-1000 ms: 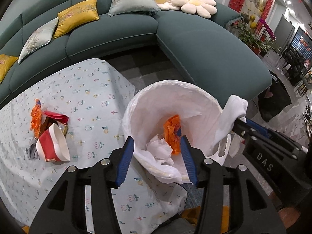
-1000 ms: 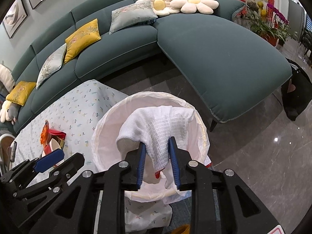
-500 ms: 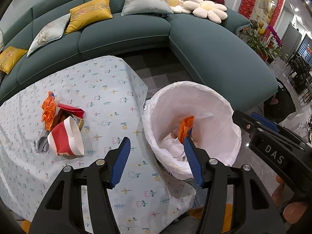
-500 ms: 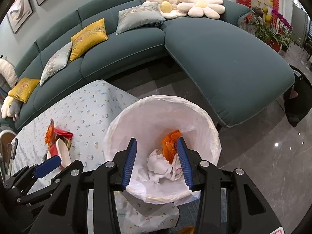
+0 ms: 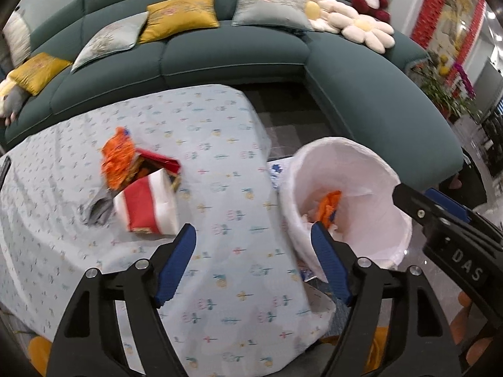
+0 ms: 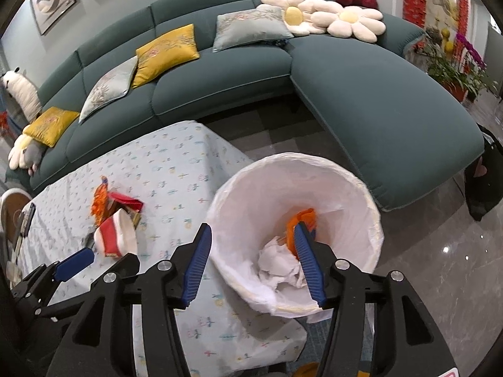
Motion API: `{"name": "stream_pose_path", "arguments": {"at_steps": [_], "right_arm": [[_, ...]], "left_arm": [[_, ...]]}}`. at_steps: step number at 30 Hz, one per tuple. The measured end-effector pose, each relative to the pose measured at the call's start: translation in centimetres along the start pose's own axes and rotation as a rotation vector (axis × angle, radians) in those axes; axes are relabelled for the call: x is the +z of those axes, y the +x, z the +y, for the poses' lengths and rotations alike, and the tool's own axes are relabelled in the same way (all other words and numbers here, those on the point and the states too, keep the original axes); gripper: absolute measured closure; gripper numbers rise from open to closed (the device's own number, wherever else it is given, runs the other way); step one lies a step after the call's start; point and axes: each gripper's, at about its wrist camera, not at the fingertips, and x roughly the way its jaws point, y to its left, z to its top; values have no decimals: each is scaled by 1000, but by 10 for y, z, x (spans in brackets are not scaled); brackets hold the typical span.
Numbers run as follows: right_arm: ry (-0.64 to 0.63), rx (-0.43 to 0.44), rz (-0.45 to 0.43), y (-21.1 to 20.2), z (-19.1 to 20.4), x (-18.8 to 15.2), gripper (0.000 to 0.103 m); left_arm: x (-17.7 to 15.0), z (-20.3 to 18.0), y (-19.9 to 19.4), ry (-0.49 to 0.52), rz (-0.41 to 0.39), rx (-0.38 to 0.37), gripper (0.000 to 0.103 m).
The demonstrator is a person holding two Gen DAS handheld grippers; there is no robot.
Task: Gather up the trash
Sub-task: 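Move both tools back over the remaining trash on the table, then grasp the grey cloth with the left tool while the right tool grasps the red-and-white paper cup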
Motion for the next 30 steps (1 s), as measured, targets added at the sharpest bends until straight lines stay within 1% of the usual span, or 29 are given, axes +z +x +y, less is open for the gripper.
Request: {"name": "stream_pose_path", "arguments": {"at_steps": [6,10,12,14,17,24,30], "right_arm": [[-42,10,9,1,31,-8,43],[-71,21,22,3,52,-13,42],[-79,27,27,4,61,-16,39],[-87,33,32,6,71,-18,36],[-99,47,50,10,86,-22,36],[-146,78,91,28,128,-34,35],[-182,109,142,55,164,-41,35]], "left_arm": [[-7,36,-4,-44,0,36,31],[-11,58,-5,-79,3,51,31],[-14,69,-5,-98,4,57,29],[-17,81,-6,-112,1,72,25],[-22,102,-5,-146,4,81,24],[-31,152,3,-186,25,125,24],[-34,200,17,-218,43,166,24]]}}
